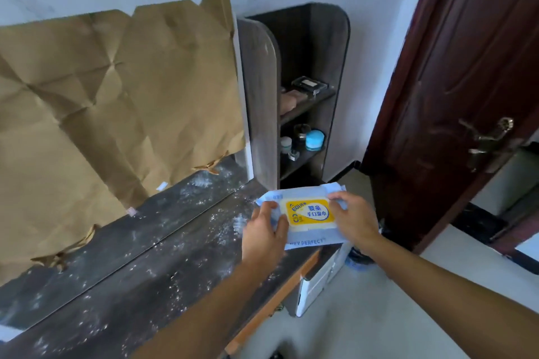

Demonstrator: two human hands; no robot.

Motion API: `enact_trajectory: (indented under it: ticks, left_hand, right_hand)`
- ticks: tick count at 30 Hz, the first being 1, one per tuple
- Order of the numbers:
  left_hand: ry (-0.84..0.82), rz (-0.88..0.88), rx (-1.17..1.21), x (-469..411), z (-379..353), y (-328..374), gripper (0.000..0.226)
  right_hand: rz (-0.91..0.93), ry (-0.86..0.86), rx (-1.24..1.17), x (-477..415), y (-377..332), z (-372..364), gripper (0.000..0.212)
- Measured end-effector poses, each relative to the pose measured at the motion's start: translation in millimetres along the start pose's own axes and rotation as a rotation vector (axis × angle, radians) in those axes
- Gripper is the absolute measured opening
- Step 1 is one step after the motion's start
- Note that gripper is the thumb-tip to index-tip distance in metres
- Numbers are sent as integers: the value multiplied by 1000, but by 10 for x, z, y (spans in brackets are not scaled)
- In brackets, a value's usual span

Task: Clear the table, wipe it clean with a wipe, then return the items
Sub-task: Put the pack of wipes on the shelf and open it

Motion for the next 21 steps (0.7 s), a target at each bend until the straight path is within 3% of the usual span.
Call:
enact_trajectory:
  ticks: [14, 21]
  left_hand:
    - [62, -212, 37, -1888, -169, 1190, 40]
    - [193, -214, -3, -2426, -65, 1367, 48]
  right_hand:
    - [28, 258, 25, -1989, -402, 1275, 21]
    - [159, 209, -25, -2848, -707, 1301, 20]
Point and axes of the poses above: each hand's wrist, its own x-axis away from the middle knuckle, its own z-axis out of the back of the hand, y = z × x, the point moved 7 cm from there along -x, towards the middle knuckle, and after that the axes turned 8 degrees about -y, right-handed, at the moved point
